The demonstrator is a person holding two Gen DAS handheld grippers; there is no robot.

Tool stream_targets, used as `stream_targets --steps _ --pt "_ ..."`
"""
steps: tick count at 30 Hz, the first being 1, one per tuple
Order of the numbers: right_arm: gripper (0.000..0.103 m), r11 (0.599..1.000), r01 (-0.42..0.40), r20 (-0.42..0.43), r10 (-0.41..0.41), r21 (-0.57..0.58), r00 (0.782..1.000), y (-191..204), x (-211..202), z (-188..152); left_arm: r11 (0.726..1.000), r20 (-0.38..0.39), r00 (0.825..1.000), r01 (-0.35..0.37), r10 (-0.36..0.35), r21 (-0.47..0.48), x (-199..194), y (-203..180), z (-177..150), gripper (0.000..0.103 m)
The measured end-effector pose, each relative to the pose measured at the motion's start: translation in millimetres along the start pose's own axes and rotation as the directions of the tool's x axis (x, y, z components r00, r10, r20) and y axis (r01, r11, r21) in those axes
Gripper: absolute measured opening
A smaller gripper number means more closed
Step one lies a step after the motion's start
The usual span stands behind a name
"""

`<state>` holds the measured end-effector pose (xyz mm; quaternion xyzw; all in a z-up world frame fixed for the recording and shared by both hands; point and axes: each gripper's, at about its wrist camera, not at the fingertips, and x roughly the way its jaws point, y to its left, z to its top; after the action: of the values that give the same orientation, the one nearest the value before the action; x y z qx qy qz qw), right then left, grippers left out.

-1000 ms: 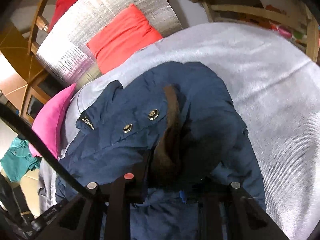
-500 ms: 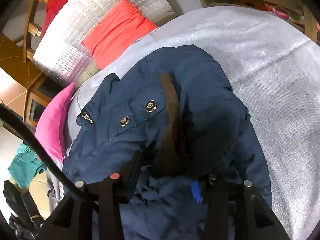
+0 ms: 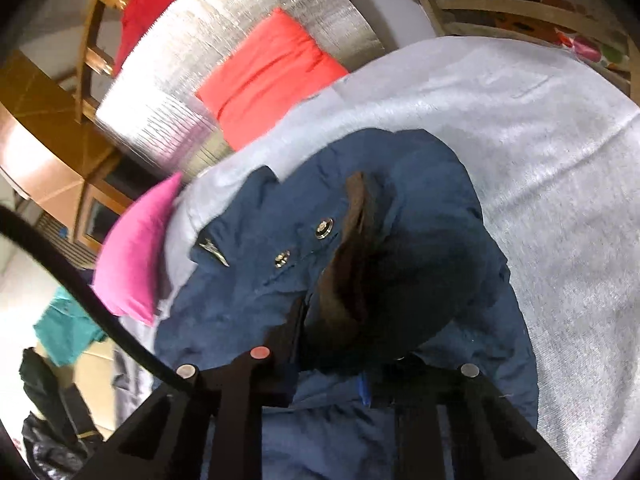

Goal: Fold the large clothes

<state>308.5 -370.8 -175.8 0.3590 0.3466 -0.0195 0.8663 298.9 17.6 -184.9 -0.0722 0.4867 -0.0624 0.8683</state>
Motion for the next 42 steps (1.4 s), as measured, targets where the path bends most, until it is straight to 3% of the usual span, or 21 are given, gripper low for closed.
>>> stream_targets --steps 4,7,9,11,16,18,20,24,28,30,32,33,35,39,42 --pt "0.024 0.998 0.035 -0.1 -0.031 0.045 0.995 -10 16 0 1.0 -0.06 0.998 -0.021 0.021 0.0 18 3 -6 0.015" --pt "0.028 0.991 0.007 -0.177 0.017 0.132 0.984 -24 26 0 1.0 -0.088 0.996 -0.013 0.012 -0.016 22 7 -8 0.019" --pt "0.041 0.985 -0.027 -0.185 0.06 0.173 0.981 -31 22 2 0.999 -0.091 0.996 0.0 -0.003 -0.033 18 12 -6 0.026" --pt "0.065 0.976 -0.051 -0.159 0.085 0.211 0.984 -38 12 2 0.997 -0.098 0.994 0.03 -0.038 -0.075 12 23 -4 0.04" --pt "0.066 0.953 -0.13 -0.16 0.178 0.275 0.971 -52 -11 9 0.978 -0.075 0.985 0.142 -0.155 -0.151 -15 49 1 0.04" --pt "0.065 0.968 -0.147 -0.16 0.181 0.202 0.97 -45 -26 17 0.987 -0.016 0.993 0.114 -0.117 -0.112 -33 56 4 0.041" --pt "0.065 0.98 -0.159 -0.105 0.171 0.115 0.98 -37 -46 23 0.994 0.038 0.998 0.06 -0.057 -0.088 -45 61 6 0.043" --pt "0.065 0.988 -0.144 0.003 0.144 0.054 0.99 -33 -56 33 0.991 0.116 0.992 -0.026 0.041 -0.133 -47 75 13 0.055" --pt "0.051 0.995 -0.065 -0.066 0.07 0.079 0.995 -33 -11 36 0.985 0.053 0.998 -0.016 0.025 -0.172 -16 71 20 0.055" --pt "0.045 0.996 -0.039 -0.116 0.048 0.08 0.992 -31 13 33 0.987 0.01 0.998 -0.067 0.07 -0.147 -1 63 21 0.055" --pt "0.023 0.998 -0.031 -0.151 0.038 0.054 0.988 -25 24 26 0.987 -0.025 0.996 -0.089 0.086 -0.136 12 58 18 0.054" --pt "0.022 0.999 -0.028 -0.17 0.032 0.029 0.985 -21 27 21 0.986 -0.053 0.994 -0.1 0.093 -0.131 17 56 16 0.054" --pt "0.012 0.999 -0.004 -0.141 -0.002 -0.046 0.99 -7 19 16 0.987 -0.069 0.993 -0.099 0.091 -0.123 18 54 12 0.054" --pt "0.011 0.994 -0.057 0.008 0.058 -0.095 0.998 7 -22 18 0.992 0.002 0.996 -0.085 0.085 -0.091 -2 49 15 0.054" --pt "0.011 0.995 -0.007 0.024 0.01 -0.1 1.0 2 -28 17 0.989 0.013 0.992 -0.125 0.126 -0.077 -3 51 15 0.054"
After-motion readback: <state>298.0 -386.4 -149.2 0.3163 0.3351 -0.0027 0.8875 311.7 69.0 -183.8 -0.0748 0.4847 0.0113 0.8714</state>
